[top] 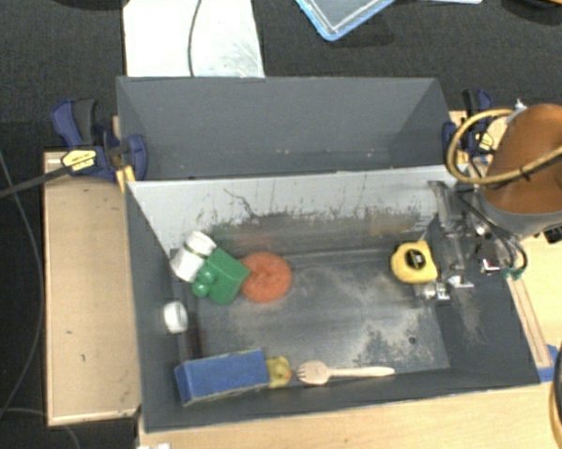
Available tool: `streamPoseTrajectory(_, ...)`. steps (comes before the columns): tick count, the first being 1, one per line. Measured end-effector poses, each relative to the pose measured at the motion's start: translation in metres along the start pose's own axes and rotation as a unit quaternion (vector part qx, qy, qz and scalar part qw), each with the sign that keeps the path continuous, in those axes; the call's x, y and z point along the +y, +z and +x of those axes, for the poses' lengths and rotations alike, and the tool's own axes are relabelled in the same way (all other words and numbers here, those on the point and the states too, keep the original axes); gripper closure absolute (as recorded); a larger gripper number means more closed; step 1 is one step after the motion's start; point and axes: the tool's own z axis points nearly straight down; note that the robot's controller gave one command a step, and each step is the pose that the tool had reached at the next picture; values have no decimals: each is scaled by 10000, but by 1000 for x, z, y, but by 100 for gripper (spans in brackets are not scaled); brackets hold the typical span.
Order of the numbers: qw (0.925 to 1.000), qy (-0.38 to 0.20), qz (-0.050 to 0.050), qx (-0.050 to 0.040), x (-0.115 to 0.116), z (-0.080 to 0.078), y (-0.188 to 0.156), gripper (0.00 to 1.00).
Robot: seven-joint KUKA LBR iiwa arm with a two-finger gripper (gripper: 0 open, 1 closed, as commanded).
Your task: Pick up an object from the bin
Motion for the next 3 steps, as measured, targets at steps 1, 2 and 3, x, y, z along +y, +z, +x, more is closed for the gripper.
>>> streamPoseTrajectory(1,9982,597,11,-52,-1,-11,21,0)
streamPoseTrajectory(2,9850,1725,5,-46,4,-4,-6,0)
streamPoseTrajectory(3,9931,1173,6,-54,-6,-8,53,0)
